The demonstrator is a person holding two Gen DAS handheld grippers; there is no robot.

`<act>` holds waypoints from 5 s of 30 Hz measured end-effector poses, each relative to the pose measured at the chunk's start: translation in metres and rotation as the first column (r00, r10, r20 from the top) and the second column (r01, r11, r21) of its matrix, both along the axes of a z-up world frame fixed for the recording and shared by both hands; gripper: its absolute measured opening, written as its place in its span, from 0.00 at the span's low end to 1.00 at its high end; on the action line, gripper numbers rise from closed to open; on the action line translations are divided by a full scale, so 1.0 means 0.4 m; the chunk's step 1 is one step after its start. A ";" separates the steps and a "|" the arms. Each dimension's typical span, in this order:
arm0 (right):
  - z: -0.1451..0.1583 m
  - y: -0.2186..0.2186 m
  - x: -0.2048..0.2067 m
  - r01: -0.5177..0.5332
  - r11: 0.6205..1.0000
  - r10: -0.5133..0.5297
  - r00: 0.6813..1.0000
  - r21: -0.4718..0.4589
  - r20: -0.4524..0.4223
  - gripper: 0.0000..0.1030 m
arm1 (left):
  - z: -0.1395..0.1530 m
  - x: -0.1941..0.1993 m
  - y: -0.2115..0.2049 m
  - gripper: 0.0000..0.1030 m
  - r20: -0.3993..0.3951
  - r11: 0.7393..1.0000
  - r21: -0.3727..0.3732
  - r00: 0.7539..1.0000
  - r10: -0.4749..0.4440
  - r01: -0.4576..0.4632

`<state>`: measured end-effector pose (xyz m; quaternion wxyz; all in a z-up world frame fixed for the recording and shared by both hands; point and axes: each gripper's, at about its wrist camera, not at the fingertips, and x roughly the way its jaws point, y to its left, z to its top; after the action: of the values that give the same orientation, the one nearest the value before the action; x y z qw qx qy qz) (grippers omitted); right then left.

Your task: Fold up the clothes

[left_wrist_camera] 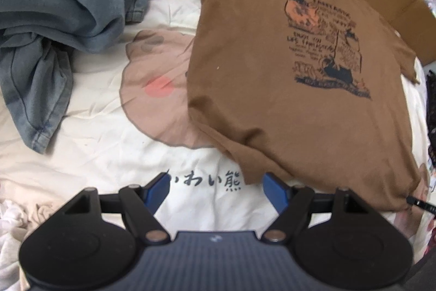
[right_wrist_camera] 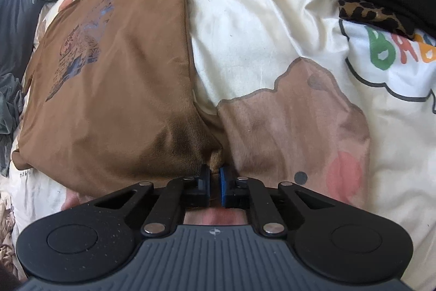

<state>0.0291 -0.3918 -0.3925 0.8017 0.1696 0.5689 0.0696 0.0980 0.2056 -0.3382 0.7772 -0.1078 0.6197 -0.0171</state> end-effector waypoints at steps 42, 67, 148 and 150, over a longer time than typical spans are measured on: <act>0.153 0.008 0.048 0.020 0.995 -0.023 0.999 -0.102 -0.028 0.04 | -0.136 -0.042 -0.021 0.07 0.151 0.968 -0.244 0.983 0.105 -0.066; 0.233 0.010 0.038 -0.045 0.996 0.046 0.999 -0.080 0.010 0.04 | 0.027 0.000 0.087 0.02 0.110 0.976 -0.215 0.994 -0.007 0.030; 0.070 0.062 0.274 -0.090 0.966 0.064 0.992 -0.242 -0.111 0.04 | -0.214 0.084 0.025 0.26 0.134 0.993 -0.110 0.991 -0.028 0.043; 0.068 0.063 0.272 -0.089 0.966 0.063 0.992 -0.241 -0.113 0.04 | -0.214 0.077 0.025 0.26 0.134 0.993 -0.119 0.991 0.000 0.016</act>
<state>0.1379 -0.3666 -0.3655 0.7825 0.0505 0.6203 0.0205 0.1290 0.2156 -0.4238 0.8091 -0.1506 0.5644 -0.0646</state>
